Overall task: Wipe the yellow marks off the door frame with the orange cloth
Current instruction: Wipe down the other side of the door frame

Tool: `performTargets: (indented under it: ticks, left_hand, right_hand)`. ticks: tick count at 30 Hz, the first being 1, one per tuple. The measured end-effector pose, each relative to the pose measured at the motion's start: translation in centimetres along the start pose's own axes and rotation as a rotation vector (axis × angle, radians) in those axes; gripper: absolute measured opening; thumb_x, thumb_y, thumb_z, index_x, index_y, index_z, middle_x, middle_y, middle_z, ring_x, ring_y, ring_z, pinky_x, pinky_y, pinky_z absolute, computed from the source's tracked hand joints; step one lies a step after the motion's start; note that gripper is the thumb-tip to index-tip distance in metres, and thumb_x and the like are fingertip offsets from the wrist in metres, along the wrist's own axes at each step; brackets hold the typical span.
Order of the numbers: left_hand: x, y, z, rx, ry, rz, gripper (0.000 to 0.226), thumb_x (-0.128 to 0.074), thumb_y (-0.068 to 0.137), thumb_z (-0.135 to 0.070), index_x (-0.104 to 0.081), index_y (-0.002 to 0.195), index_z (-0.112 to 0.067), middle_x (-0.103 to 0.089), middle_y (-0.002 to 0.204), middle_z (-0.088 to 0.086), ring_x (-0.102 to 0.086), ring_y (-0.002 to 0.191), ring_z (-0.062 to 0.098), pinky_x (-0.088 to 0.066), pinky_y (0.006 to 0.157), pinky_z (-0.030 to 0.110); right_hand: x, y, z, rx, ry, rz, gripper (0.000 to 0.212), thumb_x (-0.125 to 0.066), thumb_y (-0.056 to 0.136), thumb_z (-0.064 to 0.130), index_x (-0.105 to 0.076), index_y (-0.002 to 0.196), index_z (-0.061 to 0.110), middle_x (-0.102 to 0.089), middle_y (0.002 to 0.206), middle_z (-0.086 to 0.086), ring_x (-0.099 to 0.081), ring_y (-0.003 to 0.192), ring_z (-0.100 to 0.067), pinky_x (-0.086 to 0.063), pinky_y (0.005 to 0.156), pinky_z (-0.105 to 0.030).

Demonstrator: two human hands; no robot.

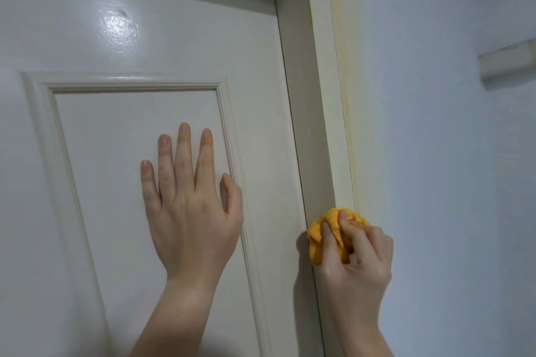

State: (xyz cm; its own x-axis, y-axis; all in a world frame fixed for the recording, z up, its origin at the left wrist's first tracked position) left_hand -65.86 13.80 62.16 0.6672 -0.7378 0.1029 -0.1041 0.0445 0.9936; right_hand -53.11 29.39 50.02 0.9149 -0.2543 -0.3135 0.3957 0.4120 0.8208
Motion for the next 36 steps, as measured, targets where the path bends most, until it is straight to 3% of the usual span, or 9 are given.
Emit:
performTargets:
  ticks: [3,11,19,24,28,31,36]
  left_hand:
    - [0.0,0.1,0.0,-0.006,0.003,0.012,0.067,-0.04,0.108,-0.039,-0.029,0.171,-0.021,-0.019,0.181,0.005,-0.009,0.169,0.027,-0.006,0.137,0.052]
    - [-0.3,2.8,-0.6,-0.016,0.027,0.005,0.07,-0.042,0.105,-0.041,-0.029,0.171,-0.021,-0.018,0.181,0.003,-0.008,0.169,0.025,-0.008,0.137,0.053]
    - [-0.1,7.1,-0.5,-0.033,0.036,-0.06,0.072,-0.046,0.102,-0.04,-0.031,0.171,-0.024,-0.018,0.181,0.0,-0.011,0.169,0.024,-0.011,0.137,0.052]
    - [0.6,9.4,0.4,-0.014,0.022,-0.162,0.07,-0.043,0.1,-0.039,-0.04,0.167,-0.023,-0.029,0.178,0.003,-0.023,0.166,0.028,-0.012,0.136,0.052]
    - [1.3,10.6,1.9,0.012,0.063,-0.249,0.068,-0.041,0.098,-0.039,-0.049,0.163,-0.02,-0.036,0.175,0.006,-0.032,0.163,0.031,-0.014,0.135,0.053]
    - [1.9,10.5,3.8,0.032,0.088,-0.335,0.065,-0.043,0.098,-0.036,-0.056,0.158,-0.018,-0.043,0.171,0.009,-0.039,0.159,0.035,-0.022,0.132,0.055]
    - [2.2,9.1,5.5,-0.064,0.134,-0.383,0.064,-0.048,0.093,-0.034,-0.062,0.152,-0.013,-0.053,0.163,0.013,-0.046,0.151,0.037,-0.037,0.121,0.059]
  right_hand:
    - [-1.0,2.5,1.2,0.012,0.032,0.016,0.02,-0.085,0.086,0.01,-0.08,0.105,0.004,-0.063,0.092,0.001,-0.051,0.089,-0.022,-0.046,0.08,-0.024]
    - [-5.4,11.9,5.7,0.052,0.154,-0.009,0.011,-0.08,0.092,0.014,-0.079,0.101,0.009,-0.055,0.089,0.004,-0.048,0.089,-0.023,-0.046,0.075,-0.031]
    - [-8.9,20.9,10.0,0.126,0.184,0.0,0.012,-0.078,0.092,0.017,-0.076,0.104,0.016,-0.047,0.092,0.012,-0.043,0.089,-0.02,-0.034,0.075,-0.023]
    - [-10.3,26.4,12.6,0.172,0.204,0.031,0.008,-0.075,0.094,0.017,-0.075,0.102,0.017,-0.048,0.092,0.009,-0.044,0.091,-0.022,-0.041,0.078,-0.031]
    - [-11.3,30.2,14.6,0.217,0.19,0.054,0.009,-0.072,0.096,0.021,-0.075,0.101,0.014,-0.046,0.09,0.009,-0.044,0.09,-0.022,-0.036,0.076,-0.031]
    - [-11.4,32.2,14.9,0.258,0.186,0.094,0.015,-0.073,0.096,0.024,-0.078,0.106,0.014,-0.049,0.089,0.008,-0.049,0.09,-0.022,-0.035,0.075,-0.03]
    - [-11.2,33.9,14.7,0.296,0.333,0.19,0.023,-0.081,0.091,0.024,-0.082,0.113,0.017,-0.061,0.091,0.005,-0.062,0.093,-0.023,-0.048,0.082,-0.033]
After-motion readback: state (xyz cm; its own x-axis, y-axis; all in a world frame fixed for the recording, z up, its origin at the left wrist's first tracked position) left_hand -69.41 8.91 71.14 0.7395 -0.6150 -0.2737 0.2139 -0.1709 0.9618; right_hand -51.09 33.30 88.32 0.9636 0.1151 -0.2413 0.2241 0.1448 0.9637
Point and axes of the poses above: each hand's wrist, its own y-axis towards the middle knuckle, its own x-axis out of the back of the hand, z = x × y, the point moved 3 cm from there along y, towards the middle knuckle
